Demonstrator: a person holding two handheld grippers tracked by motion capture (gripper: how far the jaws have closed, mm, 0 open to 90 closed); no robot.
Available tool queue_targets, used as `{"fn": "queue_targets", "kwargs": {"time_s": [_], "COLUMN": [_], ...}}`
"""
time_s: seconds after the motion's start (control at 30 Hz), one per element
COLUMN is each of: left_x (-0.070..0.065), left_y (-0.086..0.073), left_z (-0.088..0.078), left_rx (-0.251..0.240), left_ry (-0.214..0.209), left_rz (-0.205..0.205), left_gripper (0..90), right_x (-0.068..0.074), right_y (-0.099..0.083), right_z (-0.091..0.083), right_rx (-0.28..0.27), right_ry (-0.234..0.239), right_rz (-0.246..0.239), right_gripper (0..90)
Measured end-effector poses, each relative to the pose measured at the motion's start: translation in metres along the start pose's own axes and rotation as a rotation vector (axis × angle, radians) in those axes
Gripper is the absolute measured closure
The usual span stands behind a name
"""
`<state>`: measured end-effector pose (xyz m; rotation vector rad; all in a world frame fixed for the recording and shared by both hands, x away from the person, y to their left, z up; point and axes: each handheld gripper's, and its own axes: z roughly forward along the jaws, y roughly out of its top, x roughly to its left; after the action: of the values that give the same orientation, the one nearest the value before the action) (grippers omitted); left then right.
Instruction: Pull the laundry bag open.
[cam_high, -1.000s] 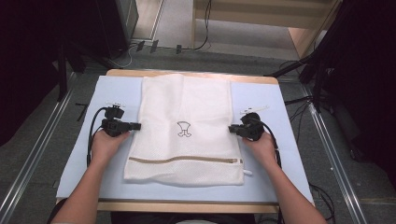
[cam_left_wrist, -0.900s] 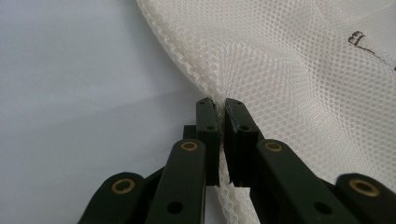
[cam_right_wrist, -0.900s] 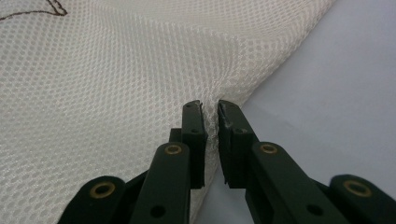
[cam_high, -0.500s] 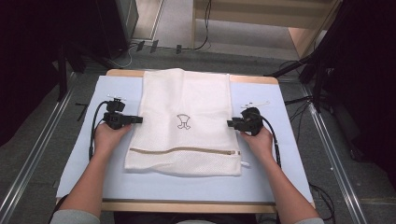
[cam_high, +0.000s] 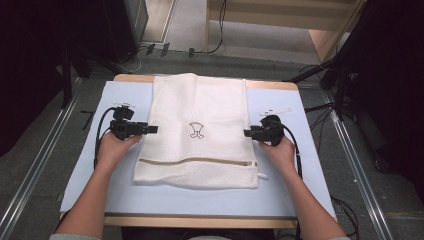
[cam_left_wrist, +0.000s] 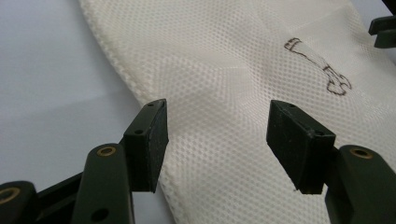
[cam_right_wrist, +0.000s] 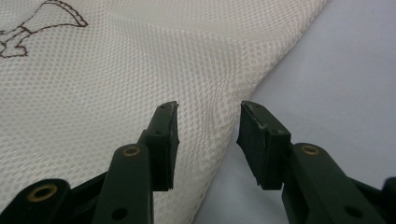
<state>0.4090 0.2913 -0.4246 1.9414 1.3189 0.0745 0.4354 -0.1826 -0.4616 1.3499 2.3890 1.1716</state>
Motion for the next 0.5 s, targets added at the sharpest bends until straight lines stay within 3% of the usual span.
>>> {"fn": "queue_targets", "kwargs": {"time_s": [0.17, 0.5], "left_x": [-0.017, -0.042], "left_y": [-0.001, -0.004], "left_z": [-0.005, -0.007], "left_rx": [-0.016, -0.031], "left_ry": [-0.001, -0.026], "left_rz": [0.054, 0.093], "left_gripper": [39.5, 39.3], "right_x": [0.003, 0.016], "right_y": [-0.002, -0.013], "right_z": [-0.009, -0.025], "right_rx": [-0.011, 0.002], "right_ry": [0.022, 0.058], "right_rz": [0.008, -0.016], "right_gripper": [59.1, 61.7]}}
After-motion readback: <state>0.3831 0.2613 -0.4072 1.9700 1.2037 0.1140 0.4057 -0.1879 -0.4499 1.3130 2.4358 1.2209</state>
